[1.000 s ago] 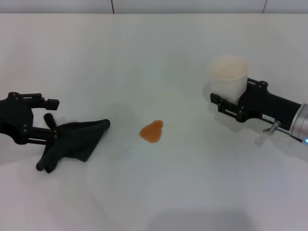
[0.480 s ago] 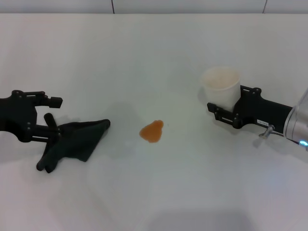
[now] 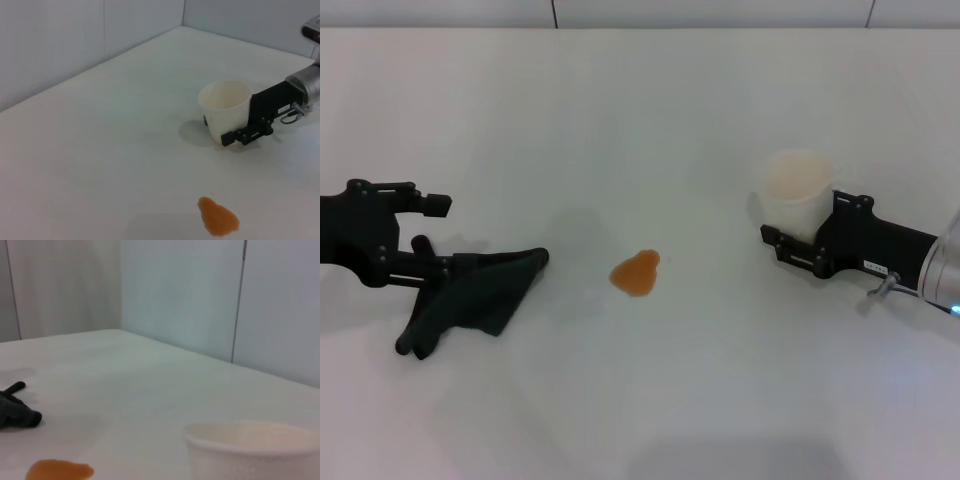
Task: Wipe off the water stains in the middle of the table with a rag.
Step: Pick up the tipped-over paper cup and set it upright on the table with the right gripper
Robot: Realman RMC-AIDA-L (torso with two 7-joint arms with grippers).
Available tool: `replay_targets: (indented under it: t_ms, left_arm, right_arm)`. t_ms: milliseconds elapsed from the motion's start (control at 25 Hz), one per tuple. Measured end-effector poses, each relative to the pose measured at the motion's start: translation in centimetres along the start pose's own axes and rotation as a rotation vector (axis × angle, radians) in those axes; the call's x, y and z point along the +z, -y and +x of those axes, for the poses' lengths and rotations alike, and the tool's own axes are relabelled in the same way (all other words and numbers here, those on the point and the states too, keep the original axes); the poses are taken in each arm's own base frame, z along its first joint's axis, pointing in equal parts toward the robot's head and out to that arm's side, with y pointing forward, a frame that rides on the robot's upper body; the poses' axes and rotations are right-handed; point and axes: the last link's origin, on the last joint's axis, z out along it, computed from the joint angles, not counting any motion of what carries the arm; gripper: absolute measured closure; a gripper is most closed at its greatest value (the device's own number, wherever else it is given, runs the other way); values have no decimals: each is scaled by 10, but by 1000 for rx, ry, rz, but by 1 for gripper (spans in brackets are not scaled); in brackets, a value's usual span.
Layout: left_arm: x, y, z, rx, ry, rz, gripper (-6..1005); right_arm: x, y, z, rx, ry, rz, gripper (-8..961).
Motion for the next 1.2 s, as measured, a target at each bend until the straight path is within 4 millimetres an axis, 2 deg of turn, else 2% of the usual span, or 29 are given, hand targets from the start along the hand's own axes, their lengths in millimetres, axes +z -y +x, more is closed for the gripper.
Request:
replay_targets:
  t_ms: [240,520,1040,1200]
  left_arm:
    - [1,1,1,2,16,-1,118]
    - [2,1,2,2,16,-3,117]
    - [3,0,0,-6,16,-6,118]
    - [3,0,-1,-7,16,-5,118]
  right_arm:
    - [-5,-1,5,9,-9,4,275]
    - [-11,-2,3,34,18,-20,217]
    - [-17,-2,6,49,3,-36,214]
    - [-17,-3,7,42,-5,-47,167]
